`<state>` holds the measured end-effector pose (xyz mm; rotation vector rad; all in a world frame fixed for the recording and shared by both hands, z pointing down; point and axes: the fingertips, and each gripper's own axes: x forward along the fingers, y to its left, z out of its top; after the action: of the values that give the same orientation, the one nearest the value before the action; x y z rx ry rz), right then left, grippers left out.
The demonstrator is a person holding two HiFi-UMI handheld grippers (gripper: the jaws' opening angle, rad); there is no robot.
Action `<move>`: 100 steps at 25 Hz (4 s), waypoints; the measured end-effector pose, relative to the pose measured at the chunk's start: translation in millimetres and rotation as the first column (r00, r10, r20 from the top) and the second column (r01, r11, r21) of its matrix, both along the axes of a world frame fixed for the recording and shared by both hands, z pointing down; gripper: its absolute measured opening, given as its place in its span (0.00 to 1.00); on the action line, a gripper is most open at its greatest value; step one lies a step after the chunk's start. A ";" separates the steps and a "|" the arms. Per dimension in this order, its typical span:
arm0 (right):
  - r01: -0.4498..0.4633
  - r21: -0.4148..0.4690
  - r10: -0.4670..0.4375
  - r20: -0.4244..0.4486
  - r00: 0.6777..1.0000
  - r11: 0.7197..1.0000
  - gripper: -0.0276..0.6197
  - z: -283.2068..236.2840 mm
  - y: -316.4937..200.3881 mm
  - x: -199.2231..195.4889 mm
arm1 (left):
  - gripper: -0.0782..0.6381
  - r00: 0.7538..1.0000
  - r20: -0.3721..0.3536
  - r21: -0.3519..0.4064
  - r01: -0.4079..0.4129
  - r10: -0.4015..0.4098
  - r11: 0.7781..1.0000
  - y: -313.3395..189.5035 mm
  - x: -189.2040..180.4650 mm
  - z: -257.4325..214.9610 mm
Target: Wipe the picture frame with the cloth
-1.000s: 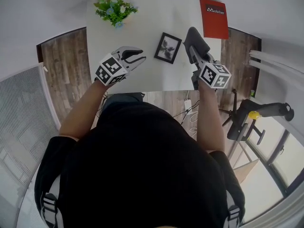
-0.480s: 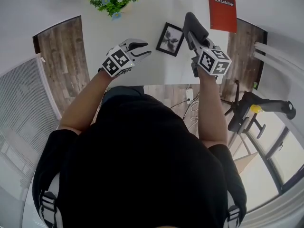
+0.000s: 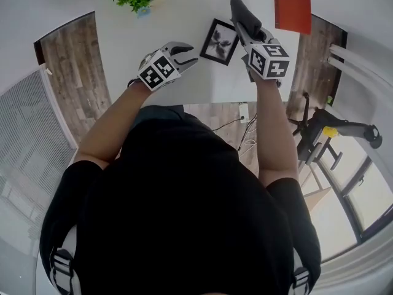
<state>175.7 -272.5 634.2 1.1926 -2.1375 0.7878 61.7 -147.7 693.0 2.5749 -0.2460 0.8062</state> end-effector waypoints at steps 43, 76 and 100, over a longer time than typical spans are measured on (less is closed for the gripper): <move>0.211 -0.199 -0.200 0.077 0.977 0.957 0.11 74.5 87.5 -71.4 | 0.26 0.974 0.225 0.189 -0.048 0.004 0.981 8.9 20.9 52.9; 0.146 -0.085 -0.132 0.154 0.979 0.986 0.11 5.2 94.7 -46.8 | 0.26 0.973 0.229 0.233 -0.048 -0.007 0.971 10.9 21.8 51.8; 0.181 -0.081 -0.197 -0.295 0.935 0.980 0.11 64.8 49.1 3.0 | 0.26 0.974 0.229 0.242 -0.052 -0.005 0.969 10.9 22.2 52.9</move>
<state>178.7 -223.3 699.0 0.9900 -1.9305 0.5351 83.9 -136.8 745.9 2.7160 -0.4089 1.1476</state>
